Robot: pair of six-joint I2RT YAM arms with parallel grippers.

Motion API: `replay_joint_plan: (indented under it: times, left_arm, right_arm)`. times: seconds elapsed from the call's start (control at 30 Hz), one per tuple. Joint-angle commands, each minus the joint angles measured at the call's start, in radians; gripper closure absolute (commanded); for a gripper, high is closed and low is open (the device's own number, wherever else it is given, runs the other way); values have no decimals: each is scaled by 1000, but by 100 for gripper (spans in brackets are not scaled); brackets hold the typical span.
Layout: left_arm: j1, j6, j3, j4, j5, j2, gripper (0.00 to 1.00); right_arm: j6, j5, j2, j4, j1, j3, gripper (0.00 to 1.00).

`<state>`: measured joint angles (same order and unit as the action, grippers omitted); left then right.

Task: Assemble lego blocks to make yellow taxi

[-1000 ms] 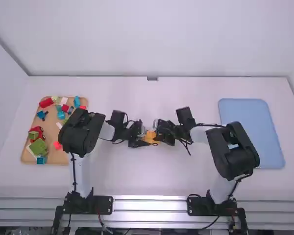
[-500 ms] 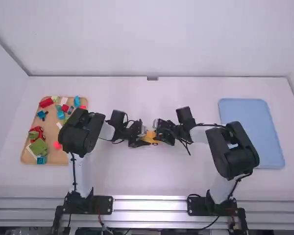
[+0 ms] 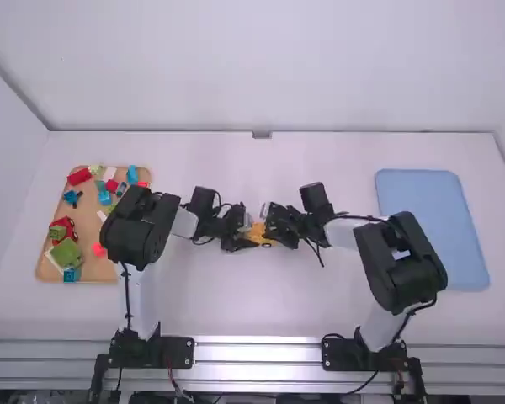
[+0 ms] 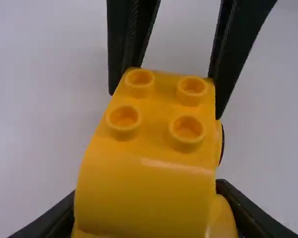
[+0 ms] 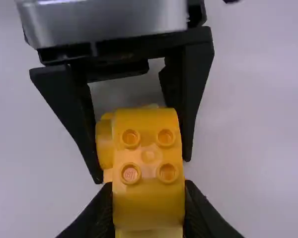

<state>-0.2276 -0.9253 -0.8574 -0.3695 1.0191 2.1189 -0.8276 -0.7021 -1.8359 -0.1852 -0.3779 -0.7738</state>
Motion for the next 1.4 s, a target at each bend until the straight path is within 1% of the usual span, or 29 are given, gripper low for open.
replay_joint_plan:
  times: [0.0, 0.1, 0.2, 0.3, 0.33, 0.37, 0.47, 0.5, 0.6, 0.67, 0.77, 0.9, 1.0, 1.07, 1.1, 1.17, 1.2, 1.23, 1.27, 1.37]
  left_arm:
    - [-2, 46, -19, 7, -14, 18, 91]
    - [-5, 46, -19, 18, -15, 18, 91]
    - [0, 46, -19, 27, -14, 19, 91]
    - [0, 46, -19, 34, -14, 19, 91]
    - [0, 46, -19, 34, -14, 19, 92]
    - [-4, 44, -19, 38, -14, 19, 92]
    - [0, 6, -19, 65, -15, 19, 92]
    - [0, -11, -19, 79, -15, 19, 92]
    - [-3, -16, -19, 107, -28, 19, 92]
    - [-3, -7, -19, 119, -48, 19, 91]
    - [-5, -14, -19, 127, -48, 19, 91]
    - [0, -13, -19, 124, -41, 19, 91]
    - [-3, -13, -19, 127, -41, 19, 91]
    - [0, -13, -19, 127, -40, 19, 91]
    - [-5, -13, -19, 129, -41, 19, 91]
    - [0, -8, -19, 126, -41, 19, 91]
    - [0, -6, -19, 126, -40, 19, 91]
    - [-5, -6, -19, 127, -41, 18, 91]
    - [-3, -6, -19, 126, -41, 18, 91]
    - [-4, -6, -19, 127, -41, 19, 91]
  right_arm:
    - [17, -13, -7, 6, -5, 35, 100]
    - [17, -73, 24, -38, 19, 34, 100]
    - [19, -82, 49, -48, 46, 34, 99]
    - [19, -39, 101, 16, 98, 34, 99]
    - [19, -32, 106, 23, 103, 35, 99]
    - [8, -26, 128, 60, 128, 35, 99]
    - [-82, -23, 158, 157, 183, 35, 99]
    - [-111, -21, 159, 192, 201, 35, 96]
    - [-202, 7, 145, 283, 237, 35, 93]
    - [-249, 19, 117, 314, 256, 35, 93]
    - [-323, 23, 71, 320, 269, 35, 91]
    - [-338, 32, 27, 313, 282, 35, 91]
    - [-382, 71, 5, 324, 290, 35, 91]
    - [-381, 72, 1, 322, 294, 35, 89]
    - [-381, 72, 0, 325, 295, 35, 80]
    - [-381, 76, 0, 325, 295, 35, 58]
    - [-381, 76, 0, 325, 295, 35, 52]
    - [-381, 75, 0, 322, 295, 34, 47]
    - [-382, 72, 0, 321, 294, 32, 46]
    - [-381, 59, 0, 322, 291, 20, 46]
